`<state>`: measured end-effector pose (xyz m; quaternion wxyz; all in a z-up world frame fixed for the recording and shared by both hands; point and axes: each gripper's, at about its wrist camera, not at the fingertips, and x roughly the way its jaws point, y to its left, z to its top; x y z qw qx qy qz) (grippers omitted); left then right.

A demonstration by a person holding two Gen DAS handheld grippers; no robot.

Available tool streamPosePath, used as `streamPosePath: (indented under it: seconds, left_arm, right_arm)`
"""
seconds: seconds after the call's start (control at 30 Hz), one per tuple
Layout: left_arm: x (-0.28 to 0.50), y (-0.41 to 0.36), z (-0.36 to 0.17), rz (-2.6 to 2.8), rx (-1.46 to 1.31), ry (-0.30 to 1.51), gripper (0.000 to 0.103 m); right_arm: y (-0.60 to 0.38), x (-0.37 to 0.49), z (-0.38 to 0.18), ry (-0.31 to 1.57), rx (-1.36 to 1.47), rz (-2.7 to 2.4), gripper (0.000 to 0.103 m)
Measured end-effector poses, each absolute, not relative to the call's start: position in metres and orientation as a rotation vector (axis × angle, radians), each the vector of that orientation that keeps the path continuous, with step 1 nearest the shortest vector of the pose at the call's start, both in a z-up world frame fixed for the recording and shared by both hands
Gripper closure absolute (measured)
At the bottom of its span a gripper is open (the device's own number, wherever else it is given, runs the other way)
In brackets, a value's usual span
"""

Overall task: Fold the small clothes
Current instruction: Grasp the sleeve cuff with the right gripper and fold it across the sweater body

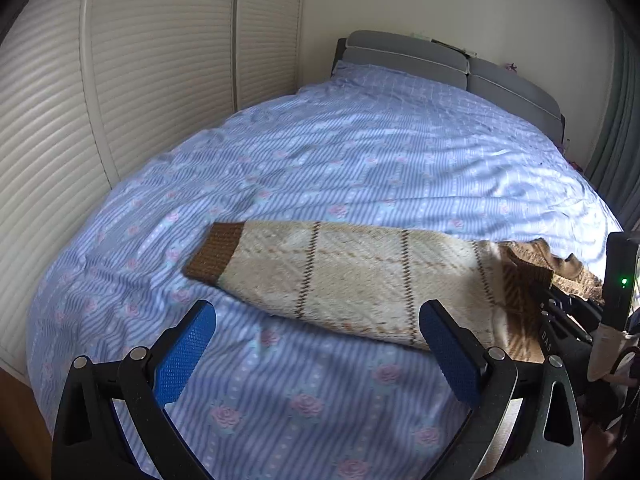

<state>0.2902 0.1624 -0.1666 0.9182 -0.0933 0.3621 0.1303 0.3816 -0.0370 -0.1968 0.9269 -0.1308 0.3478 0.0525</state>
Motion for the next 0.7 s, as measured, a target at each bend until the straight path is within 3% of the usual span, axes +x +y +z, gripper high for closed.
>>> streamPosePath:
  seconds: [0.23,0.33,0.4,0.5,0.7]
  left_arm:
    - [0.29,0.183,-0.182,0.274,-0.221,0.761,0.0]
    - [0.289,0.19,-0.187,0.281,-0.226,0.769,0.0]
    - [0.288,0.195,-0.19,0.281,-0.234,0.773,0.0]
    - [0.285,0.205,-0.193,0.284,-0.249,0.774,0.0]
    - [0.278,0.224,-0.2,0.282,-0.264,0.781,0.0]
  right_arm:
    - [-0.027,0.384,-0.223,0.781,-0.273,0.128,0.091]
    - [-0.024,0.38,-0.226,0.789,-0.265,0.141,0.081]
    - [-0.023,0.374,-0.223,0.781,-0.245,0.16,0.066]
    - [-0.021,0.357,-0.214,0.757,-0.198,0.143,0.055]
    - [-0.011,0.317,-0.204,0.69,-0.127,0.148,0.054]
